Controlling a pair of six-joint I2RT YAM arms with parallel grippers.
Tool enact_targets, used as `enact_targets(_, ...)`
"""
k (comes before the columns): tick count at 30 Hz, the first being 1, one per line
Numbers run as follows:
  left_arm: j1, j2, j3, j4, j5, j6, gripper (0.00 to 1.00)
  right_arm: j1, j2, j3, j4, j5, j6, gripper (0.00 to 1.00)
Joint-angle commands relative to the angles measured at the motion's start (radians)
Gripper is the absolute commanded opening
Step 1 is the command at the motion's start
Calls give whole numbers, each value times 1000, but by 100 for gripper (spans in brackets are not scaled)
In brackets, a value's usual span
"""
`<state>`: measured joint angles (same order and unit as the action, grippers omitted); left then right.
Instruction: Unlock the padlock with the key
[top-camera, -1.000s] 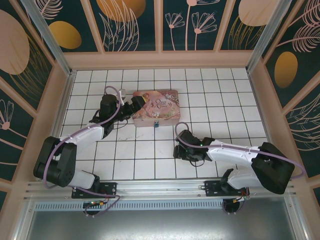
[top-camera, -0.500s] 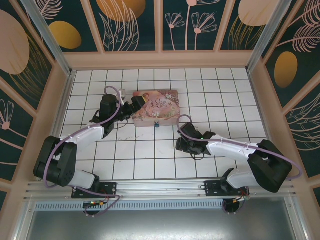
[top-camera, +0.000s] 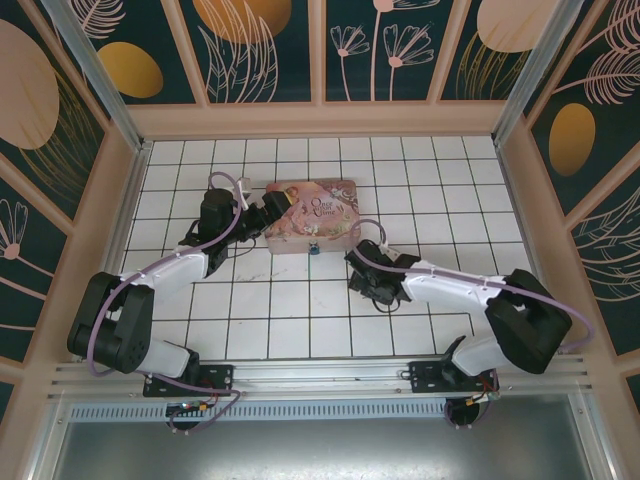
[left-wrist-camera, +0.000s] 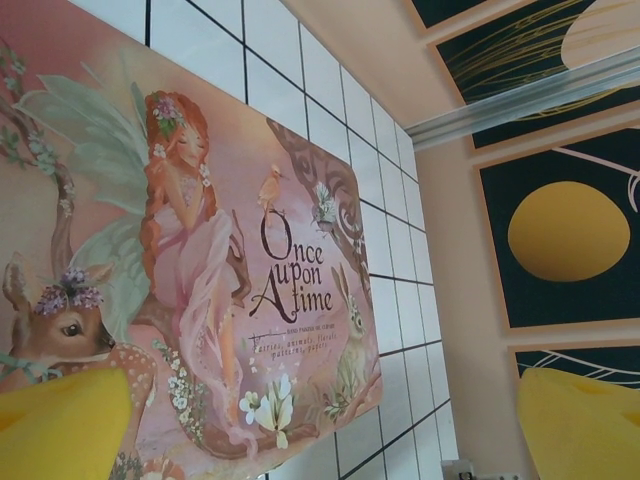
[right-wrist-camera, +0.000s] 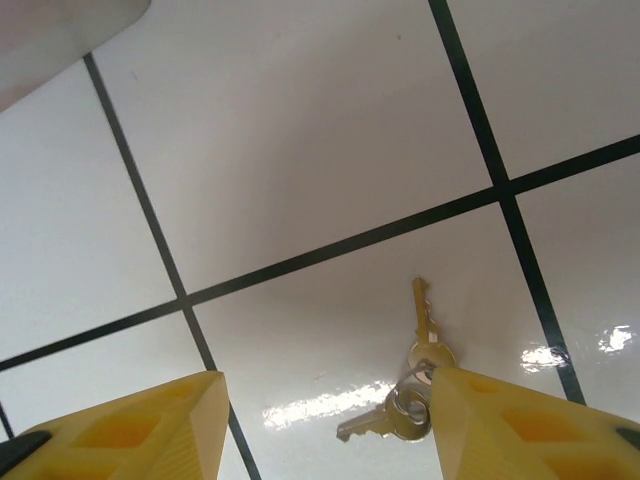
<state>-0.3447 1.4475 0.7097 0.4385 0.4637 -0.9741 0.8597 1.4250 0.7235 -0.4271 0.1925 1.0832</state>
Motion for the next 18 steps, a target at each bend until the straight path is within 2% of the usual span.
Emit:
enact_targets(1,-5,-8,-2,40,8,5,99,10,26,17,-69,43,57,56)
enact_targets(12,-5,0,-8,52,31,9,98,19,53,-56,-11,28,100,53)
enact_targets(18,-5,-2,-14,54,28,9,99,20,111,-46,4,21,78,48)
